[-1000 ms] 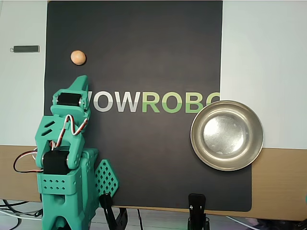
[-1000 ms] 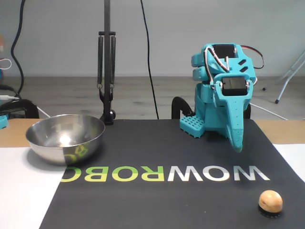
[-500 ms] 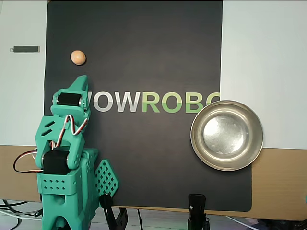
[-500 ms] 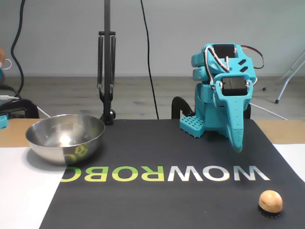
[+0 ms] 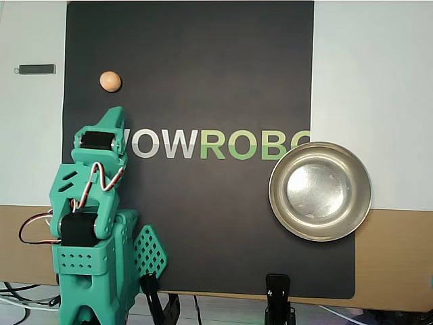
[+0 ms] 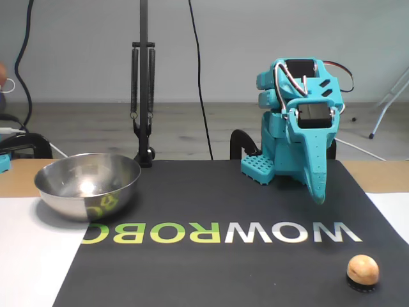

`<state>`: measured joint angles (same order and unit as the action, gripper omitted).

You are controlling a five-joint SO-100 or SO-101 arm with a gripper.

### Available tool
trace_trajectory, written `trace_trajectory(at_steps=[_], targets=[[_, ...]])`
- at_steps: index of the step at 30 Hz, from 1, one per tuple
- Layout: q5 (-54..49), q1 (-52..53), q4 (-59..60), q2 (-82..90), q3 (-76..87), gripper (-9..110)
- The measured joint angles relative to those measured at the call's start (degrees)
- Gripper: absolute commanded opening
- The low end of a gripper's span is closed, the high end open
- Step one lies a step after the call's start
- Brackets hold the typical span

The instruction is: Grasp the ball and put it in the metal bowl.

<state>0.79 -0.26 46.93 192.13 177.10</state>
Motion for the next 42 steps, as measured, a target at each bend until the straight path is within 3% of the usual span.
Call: trace_trajectory(at_steps=[10,15,31,42], targets=[[0.00,0.00,0.62,-0.53,-0.62,0],[0.00,0.00,0.70,-8.70,-7.47,0],[0.00,0.00,26.89,-50.45,-56.43,0],[0.00,-0.09,37.79,-76.90,-81.56,0]])
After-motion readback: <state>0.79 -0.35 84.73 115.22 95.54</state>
